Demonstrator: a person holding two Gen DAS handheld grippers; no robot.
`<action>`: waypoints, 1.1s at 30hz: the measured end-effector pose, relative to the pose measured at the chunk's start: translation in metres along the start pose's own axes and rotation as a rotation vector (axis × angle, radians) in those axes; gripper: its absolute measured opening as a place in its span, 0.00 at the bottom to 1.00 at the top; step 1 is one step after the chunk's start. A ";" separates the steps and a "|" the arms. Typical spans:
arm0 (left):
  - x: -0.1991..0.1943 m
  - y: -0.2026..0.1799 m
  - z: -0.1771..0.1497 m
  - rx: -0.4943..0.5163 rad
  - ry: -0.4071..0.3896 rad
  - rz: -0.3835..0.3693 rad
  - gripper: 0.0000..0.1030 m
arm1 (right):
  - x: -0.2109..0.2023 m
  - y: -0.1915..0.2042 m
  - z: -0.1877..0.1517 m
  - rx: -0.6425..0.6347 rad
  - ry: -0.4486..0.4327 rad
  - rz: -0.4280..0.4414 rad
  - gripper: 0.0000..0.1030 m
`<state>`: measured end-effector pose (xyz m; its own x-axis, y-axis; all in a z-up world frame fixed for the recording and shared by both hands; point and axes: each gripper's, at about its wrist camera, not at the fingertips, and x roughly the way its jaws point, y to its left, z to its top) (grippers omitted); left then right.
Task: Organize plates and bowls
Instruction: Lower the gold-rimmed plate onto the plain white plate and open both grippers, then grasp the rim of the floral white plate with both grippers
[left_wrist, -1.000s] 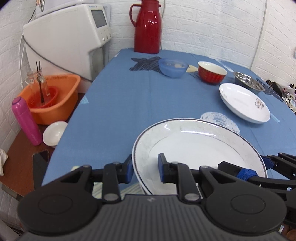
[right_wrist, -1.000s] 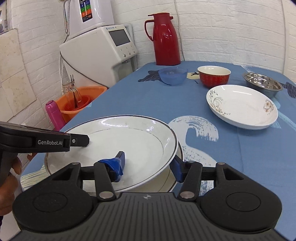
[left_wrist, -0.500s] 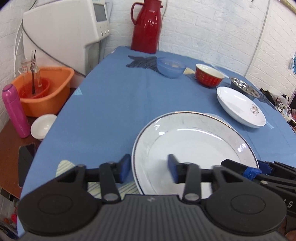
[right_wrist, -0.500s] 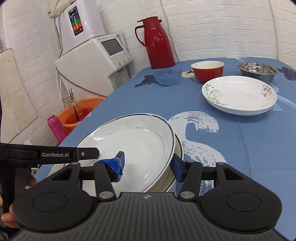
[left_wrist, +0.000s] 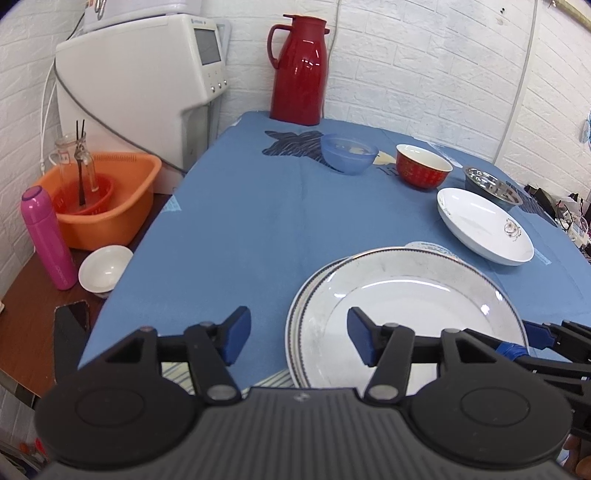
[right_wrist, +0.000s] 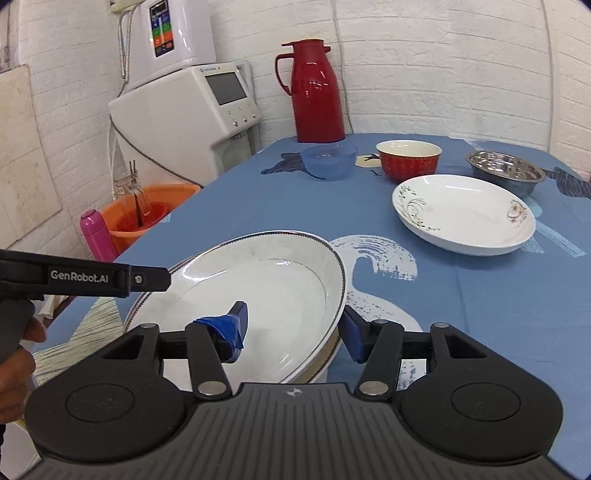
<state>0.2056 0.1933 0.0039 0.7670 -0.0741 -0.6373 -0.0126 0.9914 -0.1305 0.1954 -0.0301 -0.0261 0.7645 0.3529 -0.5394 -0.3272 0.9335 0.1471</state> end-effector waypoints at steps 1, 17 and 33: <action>0.000 0.001 0.000 -0.001 -0.001 0.000 0.57 | 0.000 -0.004 0.000 0.028 0.003 0.004 0.40; -0.002 -0.007 0.006 -0.015 0.004 -0.012 0.58 | -0.019 -0.034 -0.003 0.160 -0.030 0.004 0.41; 0.009 -0.085 0.038 0.118 -0.011 -0.037 0.66 | -0.042 -0.109 -0.008 0.321 -0.026 -0.143 0.42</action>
<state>0.2380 0.1129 0.0384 0.7726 -0.1103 -0.6253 0.0910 0.9939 -0.0628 0.1947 -0.1472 -0.0262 0.8054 0.2144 -0.5525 -0.0273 0.9447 0.3267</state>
